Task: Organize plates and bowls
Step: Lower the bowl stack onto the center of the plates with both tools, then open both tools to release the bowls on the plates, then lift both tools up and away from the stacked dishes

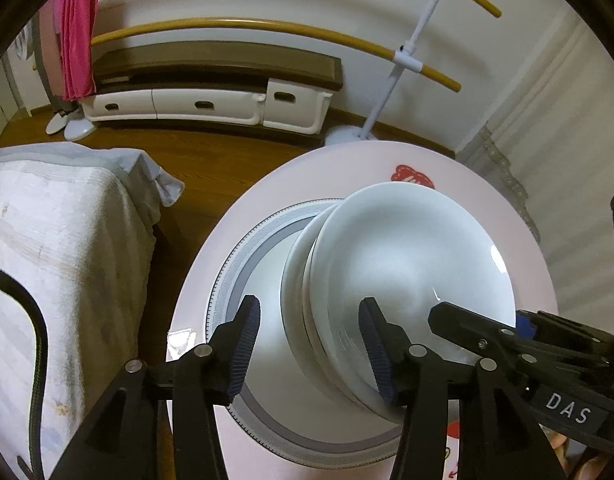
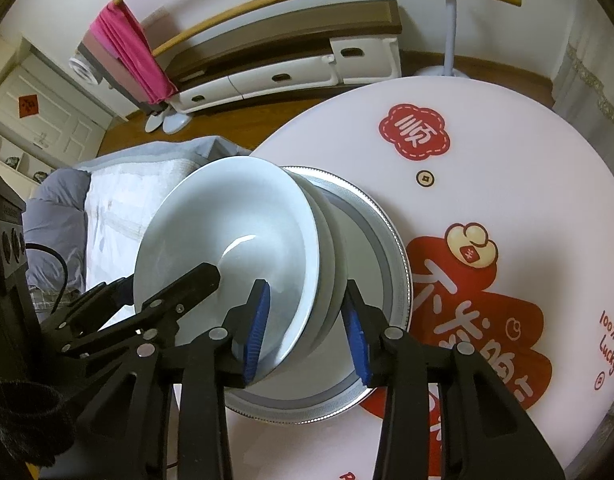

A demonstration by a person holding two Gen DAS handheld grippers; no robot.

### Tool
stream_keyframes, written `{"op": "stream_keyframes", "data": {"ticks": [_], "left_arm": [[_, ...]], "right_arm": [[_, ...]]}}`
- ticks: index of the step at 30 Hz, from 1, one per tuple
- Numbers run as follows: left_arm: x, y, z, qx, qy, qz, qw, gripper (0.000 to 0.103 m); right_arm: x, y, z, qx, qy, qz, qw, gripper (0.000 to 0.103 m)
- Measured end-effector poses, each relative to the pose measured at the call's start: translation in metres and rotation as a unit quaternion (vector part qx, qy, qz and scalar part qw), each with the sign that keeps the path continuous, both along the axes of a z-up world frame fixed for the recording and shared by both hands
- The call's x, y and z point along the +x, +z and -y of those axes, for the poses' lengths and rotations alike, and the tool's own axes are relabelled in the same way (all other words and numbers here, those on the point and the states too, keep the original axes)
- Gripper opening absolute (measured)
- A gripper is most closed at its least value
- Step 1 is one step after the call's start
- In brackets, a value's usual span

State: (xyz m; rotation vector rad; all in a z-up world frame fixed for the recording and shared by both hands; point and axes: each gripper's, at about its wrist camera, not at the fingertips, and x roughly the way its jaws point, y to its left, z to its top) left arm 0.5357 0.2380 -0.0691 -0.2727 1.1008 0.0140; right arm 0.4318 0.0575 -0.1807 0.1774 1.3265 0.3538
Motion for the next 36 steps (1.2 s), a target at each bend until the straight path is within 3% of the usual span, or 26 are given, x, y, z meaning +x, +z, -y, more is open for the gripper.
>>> {"op": "stream_keyframes", "data": {"ticks": [7,17,29,36], "left_arm": [[-0.019,0.003,0.014,0.006,0.012,0.021,0.9997,0.055],[-0.077,0.01,0.009,-0.028,0.021,0.094,0.995,0.061],[-0.184,0.023,0.036,0.018,-0.011,0.197,0.9802,0.074],[-0.252,0.012,0.061,0.013,-0.054,0.228,0.972,0.08]], "right_arm": [[-0.006,0.004,0.003,0.007,-0.001,0.013,1.0,0.041],[-0.032,0.029,0.01,0.018,0.01,0.068,0.997,0.043],[-0.091,0.065,0.042,0.018,-0.009,0.163,0.986,0.057],[-0.143,0.074,0.074,0.016,-0.039,0.197,0.979,0.063]]}}
